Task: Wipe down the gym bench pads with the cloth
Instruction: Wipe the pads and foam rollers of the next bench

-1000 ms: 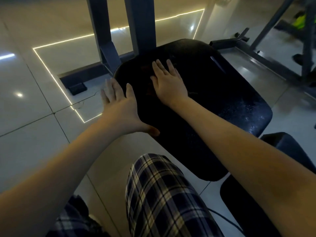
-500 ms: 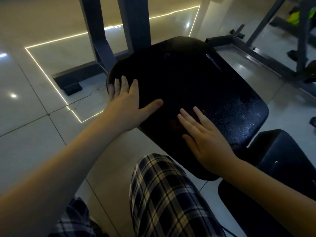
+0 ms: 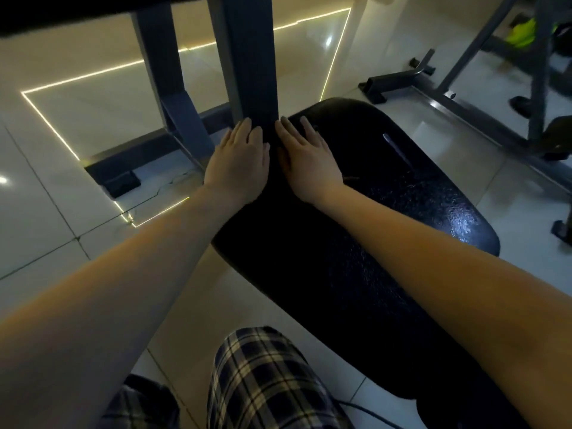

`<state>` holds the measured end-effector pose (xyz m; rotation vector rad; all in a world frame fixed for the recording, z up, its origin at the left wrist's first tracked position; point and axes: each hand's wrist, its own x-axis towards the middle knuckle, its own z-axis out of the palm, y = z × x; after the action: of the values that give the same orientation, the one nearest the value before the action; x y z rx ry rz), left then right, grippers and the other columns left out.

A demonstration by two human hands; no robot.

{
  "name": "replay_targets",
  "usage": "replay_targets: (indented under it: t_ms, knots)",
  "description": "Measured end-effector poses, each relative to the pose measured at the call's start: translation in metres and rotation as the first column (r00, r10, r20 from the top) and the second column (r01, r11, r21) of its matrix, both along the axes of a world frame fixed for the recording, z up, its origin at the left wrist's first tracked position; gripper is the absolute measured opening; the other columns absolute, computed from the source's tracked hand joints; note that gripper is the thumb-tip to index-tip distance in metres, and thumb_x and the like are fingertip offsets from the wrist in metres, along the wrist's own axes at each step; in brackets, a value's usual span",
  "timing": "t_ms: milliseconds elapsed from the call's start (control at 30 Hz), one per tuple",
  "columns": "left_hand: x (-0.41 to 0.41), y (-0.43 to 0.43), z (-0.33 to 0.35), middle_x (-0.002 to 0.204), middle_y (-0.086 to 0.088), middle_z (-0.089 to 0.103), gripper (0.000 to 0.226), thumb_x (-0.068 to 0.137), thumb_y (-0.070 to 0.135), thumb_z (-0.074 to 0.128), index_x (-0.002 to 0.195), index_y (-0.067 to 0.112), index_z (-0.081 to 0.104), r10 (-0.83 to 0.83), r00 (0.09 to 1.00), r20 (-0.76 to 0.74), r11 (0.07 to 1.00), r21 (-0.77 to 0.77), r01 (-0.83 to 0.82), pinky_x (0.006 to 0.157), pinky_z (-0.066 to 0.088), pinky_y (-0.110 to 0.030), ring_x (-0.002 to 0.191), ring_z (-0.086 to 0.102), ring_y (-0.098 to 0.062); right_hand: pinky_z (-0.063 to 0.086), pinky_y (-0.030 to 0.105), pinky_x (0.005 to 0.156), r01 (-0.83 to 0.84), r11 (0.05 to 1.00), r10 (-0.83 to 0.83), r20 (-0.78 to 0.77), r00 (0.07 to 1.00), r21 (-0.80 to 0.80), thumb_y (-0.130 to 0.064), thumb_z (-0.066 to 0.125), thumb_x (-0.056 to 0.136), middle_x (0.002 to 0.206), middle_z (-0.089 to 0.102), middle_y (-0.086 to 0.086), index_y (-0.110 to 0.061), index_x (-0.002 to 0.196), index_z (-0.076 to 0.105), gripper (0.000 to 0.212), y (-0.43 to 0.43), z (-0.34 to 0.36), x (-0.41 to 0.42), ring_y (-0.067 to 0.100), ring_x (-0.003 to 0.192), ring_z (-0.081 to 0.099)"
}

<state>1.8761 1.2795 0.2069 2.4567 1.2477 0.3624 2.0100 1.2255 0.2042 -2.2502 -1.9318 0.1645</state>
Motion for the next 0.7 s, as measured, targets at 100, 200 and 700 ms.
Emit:
replay_targets:
  t_ms: [100,200,700]
  knots:
    - [-0.007,-0.01,-0.003,0.16,-0.018,0.023,0.056,0.104,0.027,0.04,0.153,0.002,0.025,-0.026,0.996,0.083,0.996,0.089,0.018,0.12,0.022,-0.038,0.148,0.024,-0.03,0.002,0.038,0.122,0.054,0.998,-0.054,-0.011,0.998,0.022,-0.034,0.026,0.105,0.163,0.01,-0.004,-0.021,0.156,0.013,0.055,0.012,0.003,-0.001,0.023,0.151,-0.002]
    - [-0.007,-0.007,-0.006,0.159,-0.018,0.025,0.061,0.102,0.027,0.045,0.153,0.002,0.023,-0.03,0.994,0.102,0.996,0.087,0.021,0.12,0.024,-0.039,0.147,0.027,-0.03,0.003,0.038,0.122,0.092,0.994,-0.091,-0.027,0.996,0.052,-0.035,0.024,0.105,0.162,0.016,-0.003,-0.02,0.155,0.018,0.053,0.016,0.006,-0.002,0.023,0.151,0.001]
    - [-0.01,-0.004,-0.006,0.164,-0.014,0.011,0.064,0.102,0.04,0.022,0.154,0.004,0.02,-0.272,0.958,-0.094,0.946,0.156,0.284,0.121,-0.001,-0.044,0.152,0.007,-0.029,0.002,0.038,0.123,0.14,0.99,-0.14,-0.036,0.989,-0.015,-0.046,0.012,0.098,0.162,0.01,-0.004,-0.021,0.154,0.014,0.062,-0.077,-0.005,-0.026,0.019,0.15,-0.004]
